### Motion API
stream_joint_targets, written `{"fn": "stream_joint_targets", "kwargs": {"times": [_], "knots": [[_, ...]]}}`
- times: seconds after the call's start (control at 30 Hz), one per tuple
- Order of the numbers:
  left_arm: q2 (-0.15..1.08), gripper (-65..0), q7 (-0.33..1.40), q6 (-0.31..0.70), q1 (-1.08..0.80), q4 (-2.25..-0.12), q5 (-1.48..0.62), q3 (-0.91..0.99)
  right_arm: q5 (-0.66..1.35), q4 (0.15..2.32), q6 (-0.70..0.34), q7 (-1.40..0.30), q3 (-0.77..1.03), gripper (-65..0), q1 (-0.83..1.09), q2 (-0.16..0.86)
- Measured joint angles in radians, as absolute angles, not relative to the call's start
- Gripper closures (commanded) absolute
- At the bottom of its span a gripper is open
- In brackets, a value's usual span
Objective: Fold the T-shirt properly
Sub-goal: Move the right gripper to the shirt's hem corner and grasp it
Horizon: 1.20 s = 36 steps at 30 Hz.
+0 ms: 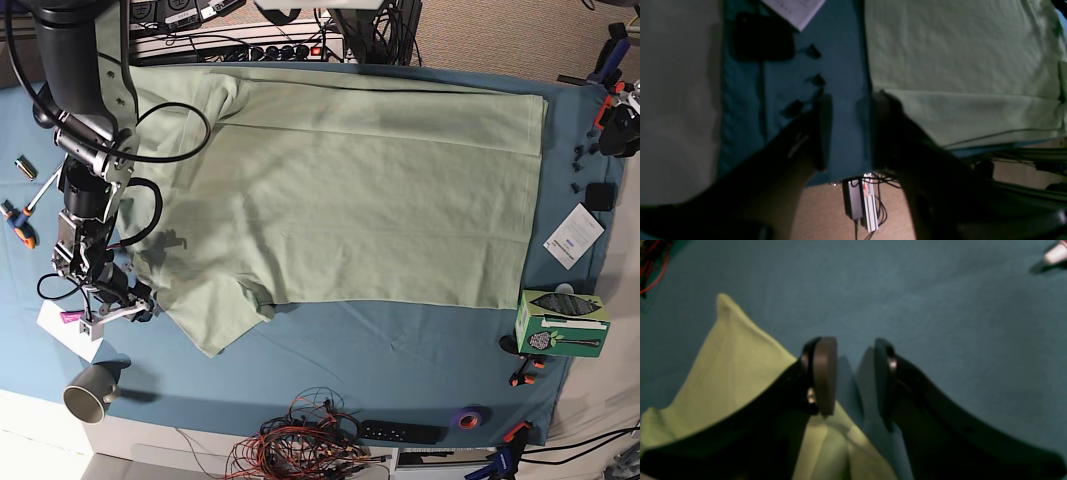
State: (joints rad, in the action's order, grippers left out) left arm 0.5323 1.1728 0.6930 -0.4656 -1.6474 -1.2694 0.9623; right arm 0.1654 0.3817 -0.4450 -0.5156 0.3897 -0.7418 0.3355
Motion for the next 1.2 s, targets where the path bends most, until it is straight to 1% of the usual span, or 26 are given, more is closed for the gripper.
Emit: {"fn": "stream_joint_targets", "kwargs": {"times": [0.1,0.23,0.33,0.43,0.8,1.0,1.2], "knots": [[0.532,-20.0,1.173,0.693,-0.465,-1.647,-1.269,0.962,0.166,0.382,-0.45,-0.521,0.39,-19.4,-0.742,0.335],[0.532,-20.0,1.173,0.693,-0.465,-1.647,-1.269,0.962,0.169,0.384,-0.525,-0.539,0.39,-19.4,-0.735,0.335],[0.532,-20.0,1.173,0.693,-0.465,-1.647,-1.269,0.962,0.191,0.384,-0.548,-0.562,0.39,-19.6,-0.735,0.334],[0.532,-20.0,1.173,0.693,-0.465,-1.647,-1.269,0.962,0.231,0.384,-0.575,-0.59,0.39,-21.7,-0.734,0.335],[0.532,-20.0,1.173,0.693,-0.465,-1.647,-1.269,0.962,0.262,0.388,-0.591,-0.6,0.39,-22.0,-0.714,0.335],[0.532,-20.0,1.173,0.693,-0.465,-1.647,-1.269,0.962,0.289,0.398,-0.604,-0.573,0.39,-21.9,-0.673,0.335],[0.532,-20.0,1.173,0.693,-0.465,-1.647,-1.269,0.962,0.329,0.4,-0.641,-0.551,0.39,-21.9,-0.642,0.338]]}}
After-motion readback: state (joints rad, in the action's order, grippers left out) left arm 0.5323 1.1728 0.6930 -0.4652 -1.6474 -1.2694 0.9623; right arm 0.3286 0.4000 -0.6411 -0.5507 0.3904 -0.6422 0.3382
